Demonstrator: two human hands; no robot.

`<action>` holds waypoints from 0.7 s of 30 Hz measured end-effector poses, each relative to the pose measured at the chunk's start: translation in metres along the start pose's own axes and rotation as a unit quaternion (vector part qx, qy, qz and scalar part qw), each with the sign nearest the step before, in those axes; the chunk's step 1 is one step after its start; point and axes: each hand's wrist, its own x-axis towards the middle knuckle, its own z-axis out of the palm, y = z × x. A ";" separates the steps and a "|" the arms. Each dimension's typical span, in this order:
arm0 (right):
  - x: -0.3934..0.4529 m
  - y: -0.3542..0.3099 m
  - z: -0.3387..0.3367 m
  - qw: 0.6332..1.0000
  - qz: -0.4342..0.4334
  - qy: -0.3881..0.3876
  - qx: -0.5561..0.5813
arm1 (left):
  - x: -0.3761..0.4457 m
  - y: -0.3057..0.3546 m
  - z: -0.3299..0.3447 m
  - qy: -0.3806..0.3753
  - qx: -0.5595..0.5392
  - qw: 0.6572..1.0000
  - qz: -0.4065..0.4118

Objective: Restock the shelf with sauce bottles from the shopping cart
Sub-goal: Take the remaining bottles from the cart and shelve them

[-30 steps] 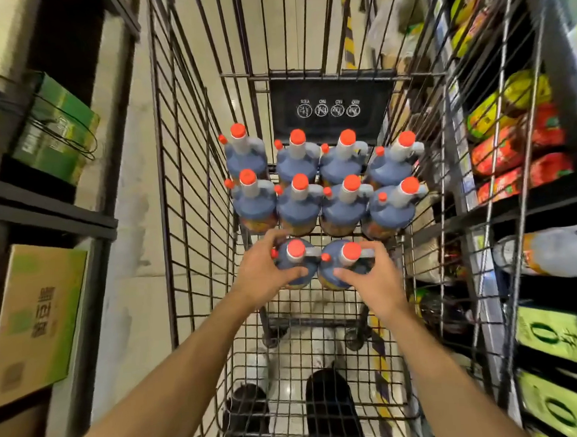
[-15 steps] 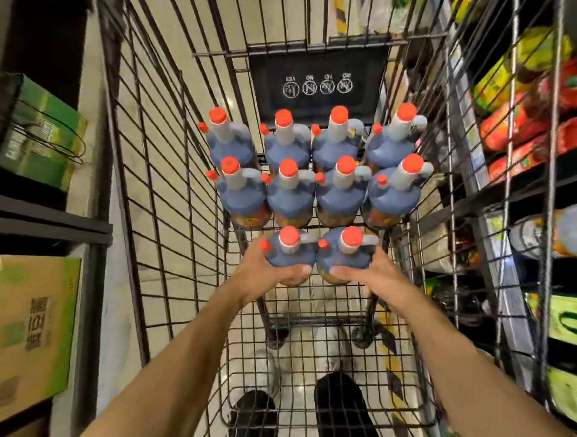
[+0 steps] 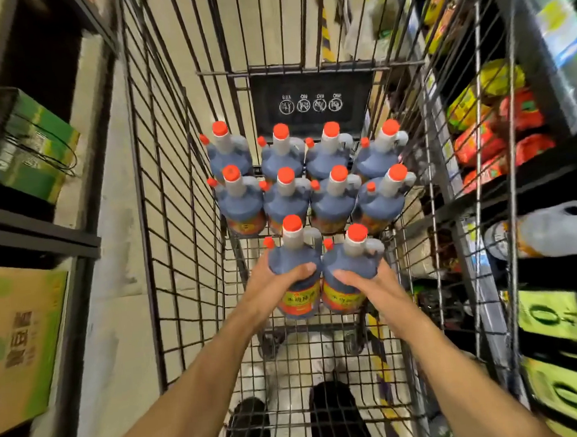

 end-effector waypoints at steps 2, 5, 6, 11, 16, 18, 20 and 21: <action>-0.012 -0.019 0.001 1.000 -0.002 0.001 0.018 | -0.007 0.015 -0.001 -0.010 -0.013 1.000 0.004; -0.038 -0.058 0.007 1.000 -0.016 0.003 0.019 | -0.027 0.049 -0.001 -0.020 -0.046 0.998 0.037; -0.050 -0.073 0.011 1.000 -0.015 0.011 0.020 | -0.036 0.061 -0.001 -0.020 -0.054 0.997 0.048; -0.110 -0.144 0.031 0.997 -0.036 0.061 0.007 | -0.085 0.127 -0.010 -0.053 -0.061 0.992 0.096; -0.181 -0.207 0.059 0.984 -0.118 0.127 0.037 | -0.139 0.202 -0.024 -0.090 -0.066 0.984 0.136; -0.216 -0.232 0.070 0.976 -0.158 0.143 0.048 | -0.164 0.232 -0.032 -0.109 -0.062 0.981 0.151; -0.249 -0.252 0.081 0.966 -0.191 0.161 0.065 | -0.193 0.262 -0.038 -0.143 -0.050 0.972 0.178; -0.265 -0.261 0.088 0.960 -0.206 0.174 0.078 | -0.209 0.276 -0.040 -0.161 -0.044 0.967 0.194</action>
